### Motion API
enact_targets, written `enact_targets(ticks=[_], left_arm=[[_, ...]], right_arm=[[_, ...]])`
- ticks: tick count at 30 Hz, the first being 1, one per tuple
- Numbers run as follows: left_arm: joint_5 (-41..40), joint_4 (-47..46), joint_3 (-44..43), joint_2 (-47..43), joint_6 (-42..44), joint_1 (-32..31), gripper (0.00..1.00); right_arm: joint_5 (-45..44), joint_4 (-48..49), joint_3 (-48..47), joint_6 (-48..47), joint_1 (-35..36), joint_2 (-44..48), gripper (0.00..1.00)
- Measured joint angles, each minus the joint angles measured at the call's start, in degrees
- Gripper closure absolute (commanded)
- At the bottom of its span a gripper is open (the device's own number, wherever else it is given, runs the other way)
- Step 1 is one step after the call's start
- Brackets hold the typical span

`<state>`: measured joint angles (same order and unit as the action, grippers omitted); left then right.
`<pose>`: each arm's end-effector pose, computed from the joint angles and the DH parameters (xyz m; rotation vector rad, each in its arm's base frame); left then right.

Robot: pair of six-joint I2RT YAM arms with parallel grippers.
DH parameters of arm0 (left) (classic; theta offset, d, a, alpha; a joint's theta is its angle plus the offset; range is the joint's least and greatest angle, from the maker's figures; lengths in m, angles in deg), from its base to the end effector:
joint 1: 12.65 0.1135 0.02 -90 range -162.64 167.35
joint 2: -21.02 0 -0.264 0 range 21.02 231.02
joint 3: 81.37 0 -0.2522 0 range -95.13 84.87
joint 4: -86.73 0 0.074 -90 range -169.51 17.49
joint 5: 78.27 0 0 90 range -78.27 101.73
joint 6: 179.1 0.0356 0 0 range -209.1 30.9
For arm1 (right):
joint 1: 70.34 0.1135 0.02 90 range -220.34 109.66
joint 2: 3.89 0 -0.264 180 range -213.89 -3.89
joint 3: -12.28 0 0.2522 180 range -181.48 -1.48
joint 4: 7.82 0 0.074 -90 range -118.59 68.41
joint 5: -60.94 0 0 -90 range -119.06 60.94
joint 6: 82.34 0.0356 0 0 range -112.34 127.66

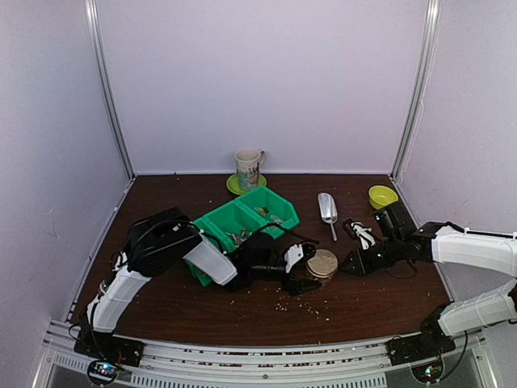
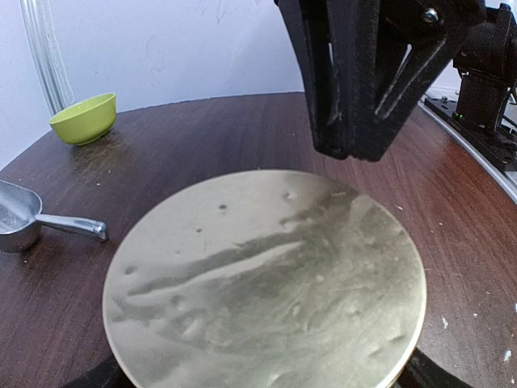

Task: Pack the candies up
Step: Screw the box lid onto the packing box.

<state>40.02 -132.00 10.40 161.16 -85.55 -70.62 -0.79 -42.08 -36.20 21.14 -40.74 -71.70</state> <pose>0.2407 -0.4166 0.0602 1.2845 1.4236 -1.1031 0.1837 0.1237 0.1897 -0.5732 2.5243 0.9158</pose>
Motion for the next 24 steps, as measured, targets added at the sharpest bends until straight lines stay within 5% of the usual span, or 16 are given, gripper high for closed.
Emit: enact_targets(ticks=[7,24], left_arm=[[0.0,0.02,0.0,0.02,0.0,0.0,0.15],[-0.04,0.02,-0.02,0.02,0.0,0.0,0.15]], right_arm=[[-3.3,-1.53,-5.05,-0.46,0.0,-0.63,0.73],[1.42,1.42,-19.23,-5.25,-0.17,-21.99,0.75]])
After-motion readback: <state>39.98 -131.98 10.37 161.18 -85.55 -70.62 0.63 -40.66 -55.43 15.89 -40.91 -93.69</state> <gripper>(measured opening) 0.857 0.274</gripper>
